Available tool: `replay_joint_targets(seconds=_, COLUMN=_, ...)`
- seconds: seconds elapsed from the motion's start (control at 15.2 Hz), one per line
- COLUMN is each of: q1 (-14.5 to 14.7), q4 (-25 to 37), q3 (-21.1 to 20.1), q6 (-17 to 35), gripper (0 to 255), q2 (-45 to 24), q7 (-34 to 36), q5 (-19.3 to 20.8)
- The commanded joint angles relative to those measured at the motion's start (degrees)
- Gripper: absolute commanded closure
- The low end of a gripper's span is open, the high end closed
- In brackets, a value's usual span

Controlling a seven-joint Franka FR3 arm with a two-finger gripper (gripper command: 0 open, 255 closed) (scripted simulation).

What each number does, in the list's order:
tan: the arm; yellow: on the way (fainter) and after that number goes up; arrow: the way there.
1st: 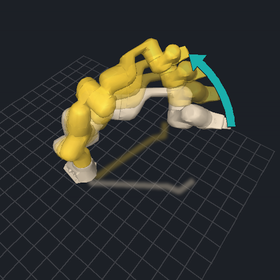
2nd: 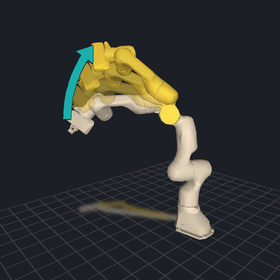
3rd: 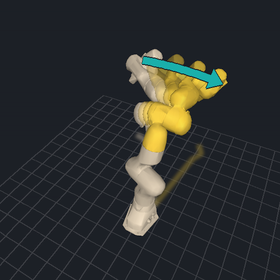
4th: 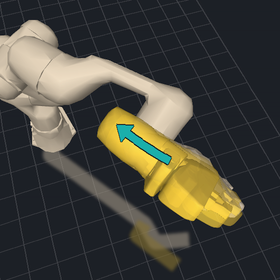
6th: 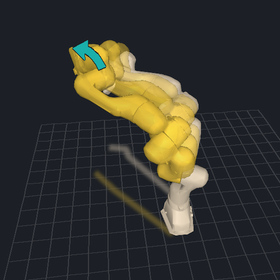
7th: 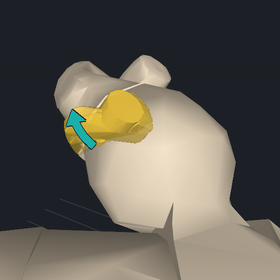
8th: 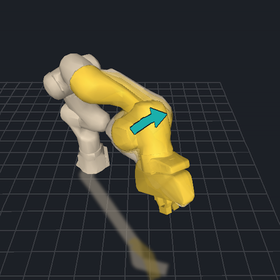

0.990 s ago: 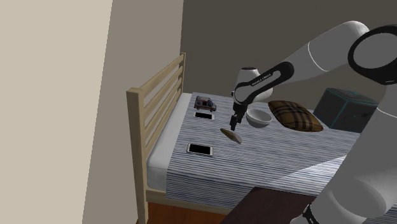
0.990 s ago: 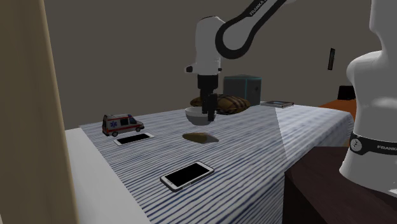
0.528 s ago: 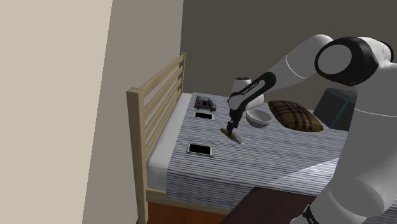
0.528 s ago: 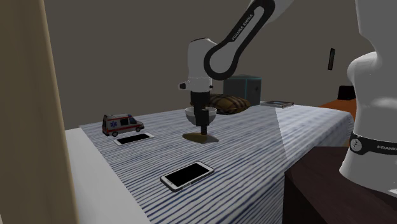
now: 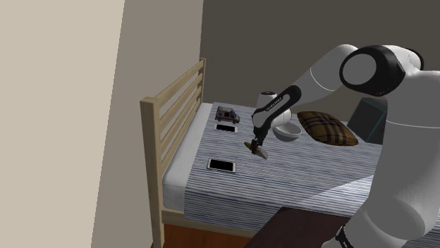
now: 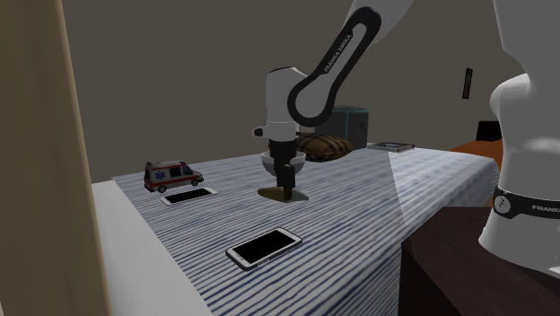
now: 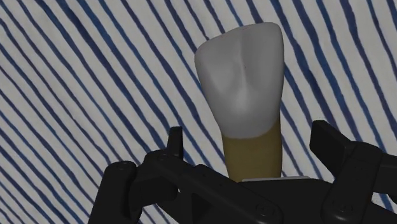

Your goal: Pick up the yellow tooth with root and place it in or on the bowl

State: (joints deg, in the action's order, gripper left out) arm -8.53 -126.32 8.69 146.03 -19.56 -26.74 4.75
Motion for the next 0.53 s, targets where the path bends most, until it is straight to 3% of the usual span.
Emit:
replay_joint_targets(seconds=0.0, q1=0.0, q4=0.0, q3=0.0, q6=0.1, gripper=0, q2=-0.1, q7=0.0, q5=0.0)
replay_joint_targets(seconds=0.2, q1=0.0, q4=0.0, q3=0.0, q6=0.1, gripper=0, q2=-0.1, q7=0.0, q5=0.0)
replay_joint_targets(seconds=0.26, q1=0.0, q4=0.0, q3=0.0, q6=0.1, gripper=255, q2=-0.1, q7=0.0, q5=0.0)
replay_joint_targets(seconds=0.46, q1=0.0, q4=0.0, q3=0.0, q6=0.1, gripper=255, q2=-0.1, q7=0.0, q5=0.0)
